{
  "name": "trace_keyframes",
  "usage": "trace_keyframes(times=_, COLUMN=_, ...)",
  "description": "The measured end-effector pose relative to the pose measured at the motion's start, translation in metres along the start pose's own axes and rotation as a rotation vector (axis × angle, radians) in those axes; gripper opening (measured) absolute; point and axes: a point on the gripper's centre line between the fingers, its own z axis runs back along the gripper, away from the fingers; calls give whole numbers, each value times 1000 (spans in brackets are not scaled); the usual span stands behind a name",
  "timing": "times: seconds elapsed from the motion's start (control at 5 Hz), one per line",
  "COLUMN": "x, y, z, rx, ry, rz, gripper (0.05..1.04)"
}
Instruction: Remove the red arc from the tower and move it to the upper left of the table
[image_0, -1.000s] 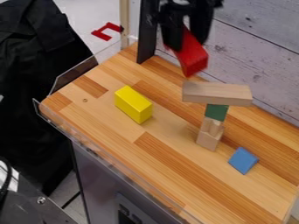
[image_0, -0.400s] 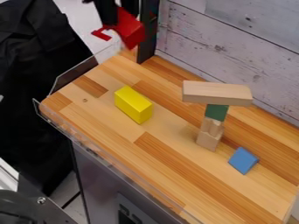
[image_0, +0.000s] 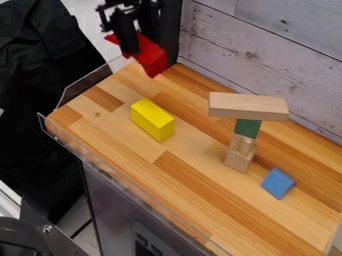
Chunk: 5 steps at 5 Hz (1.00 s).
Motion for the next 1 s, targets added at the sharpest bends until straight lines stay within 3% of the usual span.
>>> trace_keyframes(times=0.4, x=-10, y=-15, z=-25, rx=20, ry=-24, rz=17, gripper=535)
trace_keyframes(times=1.0, x=-17, y=-23, z=-54, rx=32, ry=-4, rz=69, gripper=535)
